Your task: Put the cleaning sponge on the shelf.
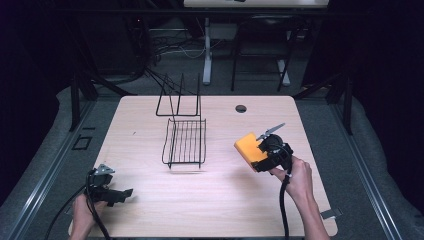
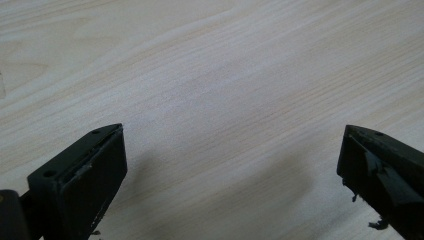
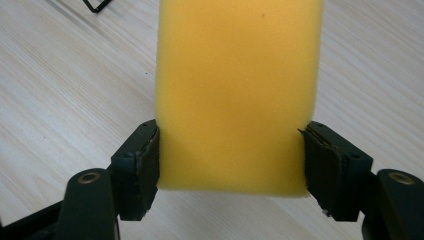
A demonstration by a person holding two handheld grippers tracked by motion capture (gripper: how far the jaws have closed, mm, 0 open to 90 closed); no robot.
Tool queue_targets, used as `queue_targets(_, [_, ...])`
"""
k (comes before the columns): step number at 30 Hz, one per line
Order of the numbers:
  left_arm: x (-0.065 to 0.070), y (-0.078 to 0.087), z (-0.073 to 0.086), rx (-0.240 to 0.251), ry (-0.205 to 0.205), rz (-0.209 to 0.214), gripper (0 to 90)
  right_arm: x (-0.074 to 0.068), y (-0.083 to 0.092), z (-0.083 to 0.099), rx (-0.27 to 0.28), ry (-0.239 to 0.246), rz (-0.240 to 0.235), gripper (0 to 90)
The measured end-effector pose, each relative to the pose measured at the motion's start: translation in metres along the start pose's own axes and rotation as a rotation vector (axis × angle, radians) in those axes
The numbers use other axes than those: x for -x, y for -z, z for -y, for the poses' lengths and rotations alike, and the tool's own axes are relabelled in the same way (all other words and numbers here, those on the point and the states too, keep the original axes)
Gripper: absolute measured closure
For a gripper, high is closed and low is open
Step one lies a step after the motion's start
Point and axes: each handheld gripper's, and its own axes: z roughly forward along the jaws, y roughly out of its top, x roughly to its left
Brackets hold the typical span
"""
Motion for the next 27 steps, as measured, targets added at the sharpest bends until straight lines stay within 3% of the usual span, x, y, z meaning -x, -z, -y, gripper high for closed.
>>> queue_targets(27, [0.002, 0.001, 0.0, 0.011, 0.002, -0.008, 0.0, -0.026, -0.015, -0.039, 0.051, 0.067, -0.061, 30.4])
